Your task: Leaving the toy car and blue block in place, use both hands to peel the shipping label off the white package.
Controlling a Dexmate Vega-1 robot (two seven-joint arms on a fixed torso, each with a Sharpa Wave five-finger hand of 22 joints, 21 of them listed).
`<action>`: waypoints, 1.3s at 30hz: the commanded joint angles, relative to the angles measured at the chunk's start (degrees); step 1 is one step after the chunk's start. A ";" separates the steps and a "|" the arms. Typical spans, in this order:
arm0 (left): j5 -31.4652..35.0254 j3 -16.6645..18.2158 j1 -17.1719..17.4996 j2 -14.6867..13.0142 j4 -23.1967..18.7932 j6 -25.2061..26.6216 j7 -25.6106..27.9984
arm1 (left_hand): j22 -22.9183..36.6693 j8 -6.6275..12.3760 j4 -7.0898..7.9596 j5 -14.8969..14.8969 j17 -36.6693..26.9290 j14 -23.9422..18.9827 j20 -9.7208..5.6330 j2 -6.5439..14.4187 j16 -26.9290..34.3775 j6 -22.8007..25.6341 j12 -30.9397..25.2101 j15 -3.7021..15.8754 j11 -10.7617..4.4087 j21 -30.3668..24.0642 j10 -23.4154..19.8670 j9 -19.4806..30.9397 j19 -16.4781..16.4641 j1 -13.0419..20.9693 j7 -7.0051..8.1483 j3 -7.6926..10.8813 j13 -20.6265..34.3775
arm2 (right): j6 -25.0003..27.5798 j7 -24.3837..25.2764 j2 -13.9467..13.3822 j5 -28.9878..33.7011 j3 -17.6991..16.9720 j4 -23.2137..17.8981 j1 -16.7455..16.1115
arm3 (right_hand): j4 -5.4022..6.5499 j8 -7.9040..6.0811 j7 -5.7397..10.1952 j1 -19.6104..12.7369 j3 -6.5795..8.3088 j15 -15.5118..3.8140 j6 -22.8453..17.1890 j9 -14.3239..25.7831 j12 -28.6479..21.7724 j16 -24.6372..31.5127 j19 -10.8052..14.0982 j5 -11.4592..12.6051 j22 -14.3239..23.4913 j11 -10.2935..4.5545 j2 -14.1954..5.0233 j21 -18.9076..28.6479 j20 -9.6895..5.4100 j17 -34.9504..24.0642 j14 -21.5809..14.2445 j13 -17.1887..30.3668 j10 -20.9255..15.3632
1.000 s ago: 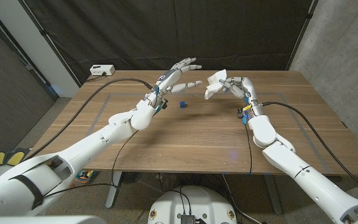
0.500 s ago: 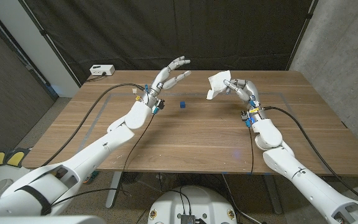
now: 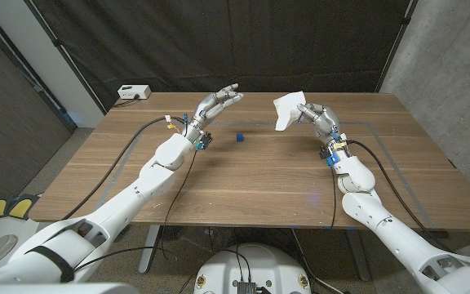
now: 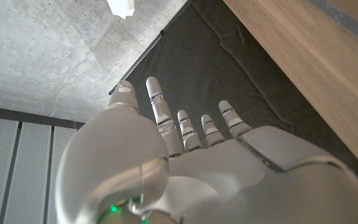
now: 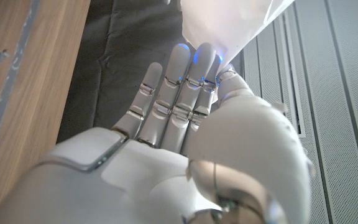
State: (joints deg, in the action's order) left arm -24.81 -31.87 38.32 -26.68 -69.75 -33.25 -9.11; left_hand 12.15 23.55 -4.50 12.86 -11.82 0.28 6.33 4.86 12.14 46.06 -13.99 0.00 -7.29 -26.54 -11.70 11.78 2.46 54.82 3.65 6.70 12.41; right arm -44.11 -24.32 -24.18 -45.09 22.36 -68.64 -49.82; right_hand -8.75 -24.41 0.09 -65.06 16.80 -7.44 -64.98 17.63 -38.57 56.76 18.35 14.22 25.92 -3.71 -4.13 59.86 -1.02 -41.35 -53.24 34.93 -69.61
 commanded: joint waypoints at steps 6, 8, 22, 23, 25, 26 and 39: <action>-7.82 -0.04 -4.99 3.47 6.29 2.18 -17.16 | 0.00 -0.36 -1.33 -0.59 -0.06 -0.24 0.22 -0.51 0.17 -0.06 0.06 0.41 -0.27 -0.38 -0.17 -0.23 -0.66 1.53 2.24 0.38 0.10 | 2.61 -22.71 4.76 -11.16 -2.44 6.70 3.74 | -0.09 -0.60 0.22 0.25 0.85 -4.91 -0.27 0.56 -0.48 -0.12 -0.48 0.82 0.18 -0.13 0.59 1.27 0.13 -1.00 -0.74 0.64 -0.04; -7.32 -0.16 -5.35 3.86 6.56 1.93 -17.28 | -0.02 -0.41 -1.38 -0.63 -0.06 -0.13 0.31 -0.68 0.12 -0.10 0.12 0.34 -0.27 -0.33 -0.08 -0.25 -0.51 1.50 2.32 0.32 0.10 | 2.83 -23.07 5.20 -11.16 -2.71 6.97 3.87 | -0.08 -0.62 0.17 0.34 0.96 -4.91 -0.20 0.67 -0.51 -0.18 -0.54 0.96 0.19 -0.20 0.68 1.50 0.14 -1.19 -0.79 0.75 -0.04; -3.76 -1.55 -7.78 4.87 8.12 1.18 -18.19 | -0.19 -2.15 -2.10 -0.76 -0.09 0.88 0.60 -2.13 -0.28 -3.15 1.02 -0.84 -0.13 -0.29 1.61 -0.45 -0.33 1.87 4.75 -0.07 0.13 | 2.56 -23.56 7.11 -9.62 -3.48 8.02 4.94 | 0.03 -0.88 0.23 0.87 1.70 -5.03 -0.28 1.20 -0.45 -0.47 -0.93 1.74 0.16 -0.17 0.96 2.83 -0.01 -2.36 -1.10 1.05 -0.07; -3.77 -1.63 -7.98 5.00 8.39 1.17 -18.48 | -0.19 -2.19 -2.13 -0.76 -0.10 0.93 0.70 -2.13 -0.30 -3.22 1.05 -0.92 0.00 -0.26 1.68 -0.45 -0.24 1.91 4.79 -0.05 0.13 | 2.69 -23.64 7.13 -9.55 -3.46 8.03 5.05 | -0.03 -0.89 0.24 0.88 1.77 -5.05 -0.26 1.26 -0.41 -0.49 -0.98 1.81 0.14 -0.12 1.10 2.97 -0.02 -2.52 -1.12 1.04 -0.05; -3.68 -1.84 -8.40 5.16 8.86 1.14 -19.08 | -0.19 -2.13 -2.18 -0.76 -0.11 1.03 0.71 -2.11 -0.32 -2.99 1.11 -1.00 0.14 -0.25 1.81 -0.45 -0.19 2.00 4.89 0.00 0.14 | 2.46 -23.65 7.18 -9.00 -3.35 8.24 5.33 | -0.01 -0.93 0.29 1.00 1.92 -5.06 -0.27 1.36 -0.30 -0.58 -1.02 1.94 0.12 -0.10 1.17 3.24 0.01 -2.74 -1.21 0.88 -0.09; -3.65 -1.94 -8.65 5.30 9.21 1.00 -19.45 | -0.18 -2.02 -2.21 -0.77 -0.12 1.26 0.75 -2.09 -0.40 -2.67 1.13 -1.06 0.17 -0.26 1.85 -0.45 -0.18 2.08 4.93 0.03 0.14 | 2.57 -23.42 7.22 -8.90 -3.35 8.13 5.37 | -0.01 -0.93 0.21 1.01 1.97 -5.06 -0.25 1.38 -0.32 -0.60 -1.08 1.98 0.12 -0.07 1.17 3.29 0.00 -2.79 -1.23 0.92 -0.11; -4.36 -3.21 -12.42 6.76 13.95 0.35 -26.40 | -0.23 -2.43 -3.12 -0.93 -0.13 2.96 0.91 -0.44 -0.81 -1.78 1.53 -1.62 0.45 -0.28 2.75 -0.70 0.05 4.46 6.53 1.65 0.09 | 2.83 -26.17 8.65 -9.82 -3.69 10.32 7.03 | 0.01 -1.08 0.26 1.44 2.71 -5.05 -0.25 1.81 -0.22 -1.02 -1.39 2.54 -0.04 -0.17 1.50 4.44 -0.06 -3.74 -1.39 1.02 -0.38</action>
State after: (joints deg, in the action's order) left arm -29.04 -34.05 28.81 -21.13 -59.37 -32.24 -30.33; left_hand 11.79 21.52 -7.30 11.97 -11.87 2.49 6.83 4.17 11.42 44.67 -12.81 -1.55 -7.17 -26.54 -9.48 11.10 2.40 58.19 8.99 7.77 12.39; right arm -41.52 -48.37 -16.69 -54.37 18.95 -59.88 -44.04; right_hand -8.77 -25.20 0.09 -63.70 19.15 -7.85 -64.97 19.18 -38.77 55.91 17.33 16.34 25.76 -3.70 -2.78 63.68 -1.01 -44.73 -54.07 35.73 -69.64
